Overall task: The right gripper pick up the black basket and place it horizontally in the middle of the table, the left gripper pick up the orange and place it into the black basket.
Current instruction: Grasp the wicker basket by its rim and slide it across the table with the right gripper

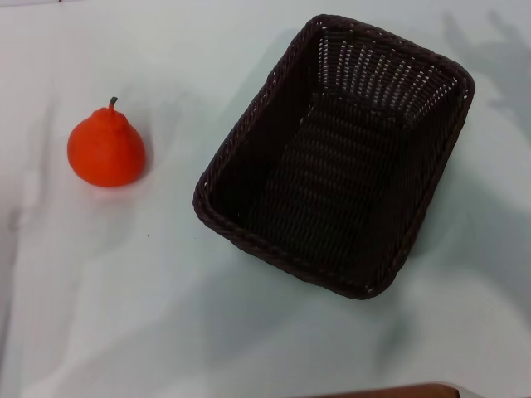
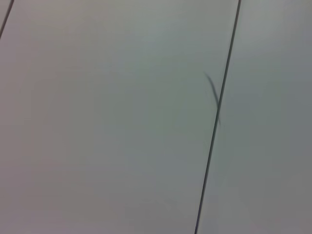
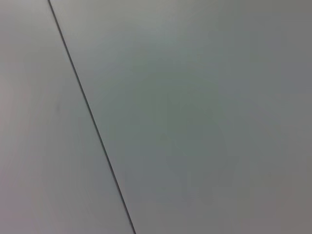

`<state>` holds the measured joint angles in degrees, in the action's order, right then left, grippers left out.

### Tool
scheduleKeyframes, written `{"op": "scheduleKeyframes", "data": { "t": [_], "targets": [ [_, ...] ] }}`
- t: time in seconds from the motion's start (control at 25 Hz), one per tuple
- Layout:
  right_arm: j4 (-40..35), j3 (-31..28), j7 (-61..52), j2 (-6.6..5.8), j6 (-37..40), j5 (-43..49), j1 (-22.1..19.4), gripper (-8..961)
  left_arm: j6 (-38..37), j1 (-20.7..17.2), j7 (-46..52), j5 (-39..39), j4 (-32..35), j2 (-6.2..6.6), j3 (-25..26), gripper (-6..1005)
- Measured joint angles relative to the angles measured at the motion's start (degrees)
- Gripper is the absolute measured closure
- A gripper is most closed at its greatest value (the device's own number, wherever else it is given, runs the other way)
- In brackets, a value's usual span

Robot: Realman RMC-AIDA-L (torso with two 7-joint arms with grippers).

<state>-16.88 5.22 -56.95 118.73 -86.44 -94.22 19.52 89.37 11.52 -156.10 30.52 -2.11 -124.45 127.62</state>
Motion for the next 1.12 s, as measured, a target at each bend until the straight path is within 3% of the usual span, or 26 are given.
{"op": "scheduleKeyframes", "data": {
  "t": [0.36, 0.48, 0.6, 0.8, 0.96, 1.12],
  "targets": [
    [-0.26, 1.46, -0.43, -0.08, 0.75, 0.0, 0.0, 129, 0.17, -0.19, 0.0, 0.17, 0.0, -0.06, -0.2, 90],
    [-3.42, 3.17, -3.7, -0.05, 0.93, 0.33, 0.0, 128, 0.64, -0.21, 0.0, 0.3, 0.0, -0.09, -0.36, 90],
    [-12.37, 6.62, -13.72, -0.2, 1.05, 4.32, 0.1, 128, 0.78, -0.2, 0.0, 0.36, 0.0, -0.09, -0.38, 89],
    [-31.98, 12.15, -39.84, -2.19, -0.5, 19.39, 2.91, 128, 0.77, 0.04, 0.0, 0.42, -0.03, -0.01, -0.35, 89],
    [-46.39, 15.36, -57.48, -3.84, -5.8, 32.84, 7.95, 129, 0.82, 0.16, 0.0, 0.42, -0.18, 0.0, -0.36, 89],
    [-53.11, 18.63, -67.45, -5.89, -10.77, 47.19, 15.27, 128, 2.17, -0.03, 0.0, 0.42, -0.59, 0.0, -0.38, 89]
  ]
}}
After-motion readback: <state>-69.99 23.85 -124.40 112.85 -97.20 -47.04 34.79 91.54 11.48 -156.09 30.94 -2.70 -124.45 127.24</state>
